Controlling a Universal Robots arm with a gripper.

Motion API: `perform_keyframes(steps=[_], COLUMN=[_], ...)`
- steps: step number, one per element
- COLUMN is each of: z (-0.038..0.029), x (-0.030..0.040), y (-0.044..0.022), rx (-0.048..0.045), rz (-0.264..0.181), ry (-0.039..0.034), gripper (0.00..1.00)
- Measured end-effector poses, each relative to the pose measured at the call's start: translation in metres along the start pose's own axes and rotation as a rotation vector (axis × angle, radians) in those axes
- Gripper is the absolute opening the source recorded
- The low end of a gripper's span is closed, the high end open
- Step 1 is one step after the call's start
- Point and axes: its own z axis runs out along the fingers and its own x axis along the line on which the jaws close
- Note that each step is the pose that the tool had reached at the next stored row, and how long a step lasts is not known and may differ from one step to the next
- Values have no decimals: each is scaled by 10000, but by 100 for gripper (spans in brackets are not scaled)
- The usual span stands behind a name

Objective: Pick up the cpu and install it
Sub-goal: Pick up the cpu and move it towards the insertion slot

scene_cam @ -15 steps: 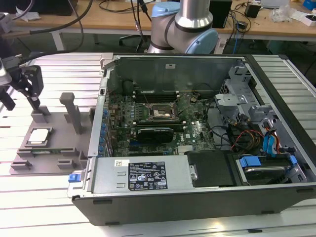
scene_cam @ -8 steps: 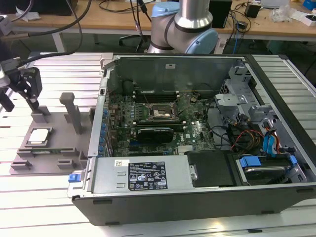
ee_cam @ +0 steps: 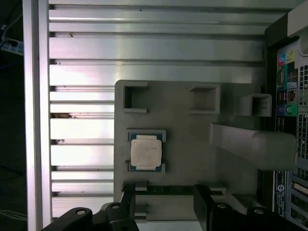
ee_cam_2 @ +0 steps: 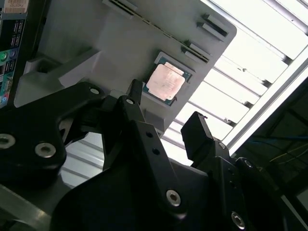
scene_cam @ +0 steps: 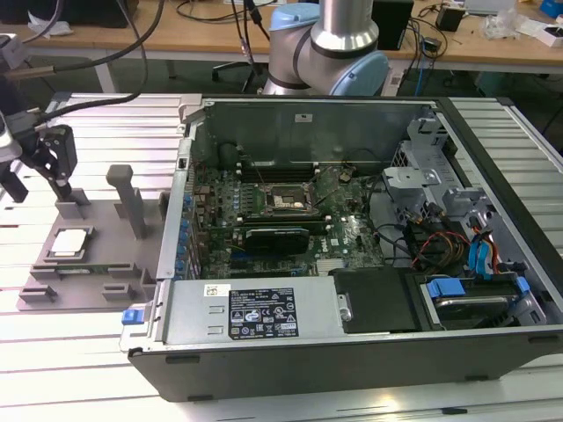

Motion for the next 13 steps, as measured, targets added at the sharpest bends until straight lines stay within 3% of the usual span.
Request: perform_keyframes(steps=[5, 13], z=[64, 234], x=[1, 13], y=[3, 26], rx=[-1, -1], rz=[0, -20], ry=[0, -1], gripper=[60, 60])
